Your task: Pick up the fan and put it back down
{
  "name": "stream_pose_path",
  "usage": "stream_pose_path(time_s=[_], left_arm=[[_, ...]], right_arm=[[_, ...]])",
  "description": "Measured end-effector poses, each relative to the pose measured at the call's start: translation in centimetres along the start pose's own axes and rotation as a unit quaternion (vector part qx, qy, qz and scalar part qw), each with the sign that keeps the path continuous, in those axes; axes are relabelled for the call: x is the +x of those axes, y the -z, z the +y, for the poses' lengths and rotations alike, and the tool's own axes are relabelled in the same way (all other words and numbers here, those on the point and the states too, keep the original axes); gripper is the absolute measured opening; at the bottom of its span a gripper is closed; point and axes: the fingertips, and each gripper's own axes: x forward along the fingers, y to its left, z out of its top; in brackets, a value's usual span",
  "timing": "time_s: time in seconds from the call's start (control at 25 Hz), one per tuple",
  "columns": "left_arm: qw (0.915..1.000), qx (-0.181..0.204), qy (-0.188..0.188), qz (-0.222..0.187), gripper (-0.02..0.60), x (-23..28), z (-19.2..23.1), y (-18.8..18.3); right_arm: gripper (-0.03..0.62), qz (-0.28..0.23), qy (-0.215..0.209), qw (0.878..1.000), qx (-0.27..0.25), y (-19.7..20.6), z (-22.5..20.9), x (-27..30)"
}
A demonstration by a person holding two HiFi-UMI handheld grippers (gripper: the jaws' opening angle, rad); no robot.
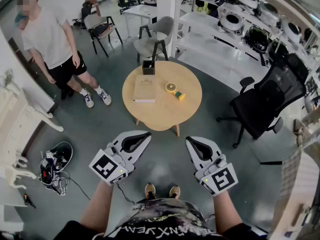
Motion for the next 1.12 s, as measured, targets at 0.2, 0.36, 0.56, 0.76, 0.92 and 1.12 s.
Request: stream_pose_path(time_s=[0.2, 0.36, 0.56, 0.76, 0.92, 1.12], left_arm=[[1.0, 0.0, -0.001, 0.0, 0.014, -0.17, 0.21, -0.5], [1.0, 0.0, -0.001, -0.002, 0.012, -0.25, 0.11, -0.47], [1.0, 0.0, -0.001, -0.001, 0.012, -0.37, 0.14, -0.44], [1.0, 0.0, -0.001, -0.002, 0.014, -0.38, 0.11, -0.05], [1.0, -0.001, 0.001, 0.0, 0.012, -0.17, -0.12, -0.29], [1.0, -0.002, 0.002, 0.0, 0.014, -0.14, -0.07, -0.69]], right_arm=[[-0.002, 0.0, 0.001, 1.0, -0.001, -0.55, 0.12, 0.22], [-0.002, 0.0, -0.001, 1.0, -0.002, -0.52, 0.25, 0.21], [-0.002, 0.001, -0.002, 1.0, -0.001, -0.56, 0.34, 0.32], [0.002, -0.008, -0.001, 1.0, 0.011, -0.23, 0.4, 0.4], [0.002, -0.004, -0.001, 1.0, 0.011, -0.28, 0.29, 0.24], [0.003, -0.003, 0.001, 1.0, 0.015, -0.52, 0.19, 0.29]])
